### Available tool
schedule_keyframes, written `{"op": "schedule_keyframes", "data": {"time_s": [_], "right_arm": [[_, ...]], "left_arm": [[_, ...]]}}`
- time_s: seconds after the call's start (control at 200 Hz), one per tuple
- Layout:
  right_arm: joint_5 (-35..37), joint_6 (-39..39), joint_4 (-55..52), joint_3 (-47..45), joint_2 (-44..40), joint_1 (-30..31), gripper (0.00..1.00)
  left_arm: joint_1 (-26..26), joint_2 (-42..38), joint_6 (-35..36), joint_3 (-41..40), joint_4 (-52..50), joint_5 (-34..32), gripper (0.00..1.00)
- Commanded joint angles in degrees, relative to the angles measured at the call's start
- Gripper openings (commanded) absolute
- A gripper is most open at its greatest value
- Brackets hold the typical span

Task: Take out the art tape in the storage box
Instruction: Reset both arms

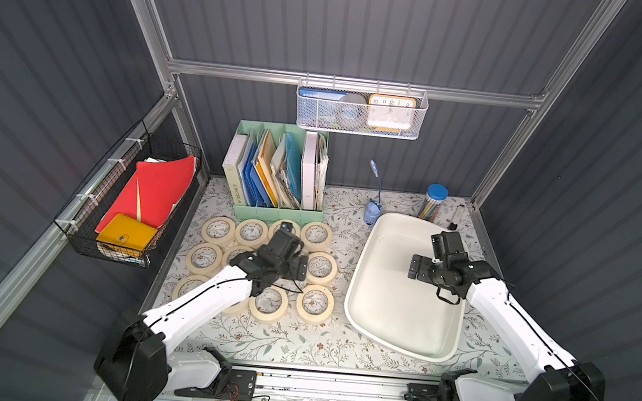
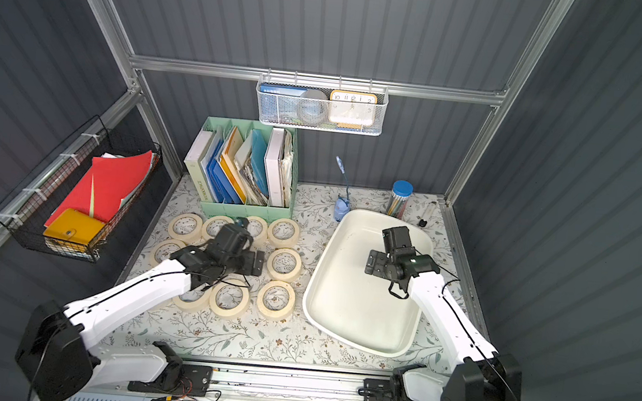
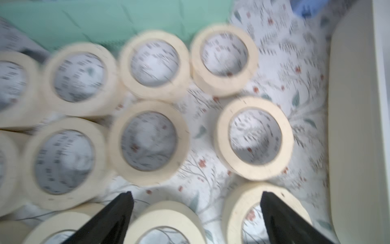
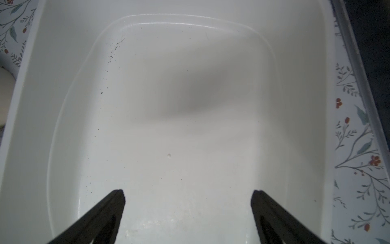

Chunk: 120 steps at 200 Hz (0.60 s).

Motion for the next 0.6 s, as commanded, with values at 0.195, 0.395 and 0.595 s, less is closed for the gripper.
{"op": "schedule_keyframes", "data": {"time_s": [0.195,0.395,0.595], "right_arm": [[8.8,-8.1,31.0,-15.4,-1.7,-4.8,0.99],[8.0,-11.7,48.7,-22.2,4.1,-6.8,0.99],[7.2,-14.7,59.9,-23.7,8.2,-7.2,0.99]], "left_arm": [[18.9,-1.1,14.5,-14.4,21.6,2.3,1.0],[25.2,5.6,14.3,-21.5,37.1,7.0,1.0],[28.4,15.8,14.5,-23.8,50.7,12.5,1.0]]}}
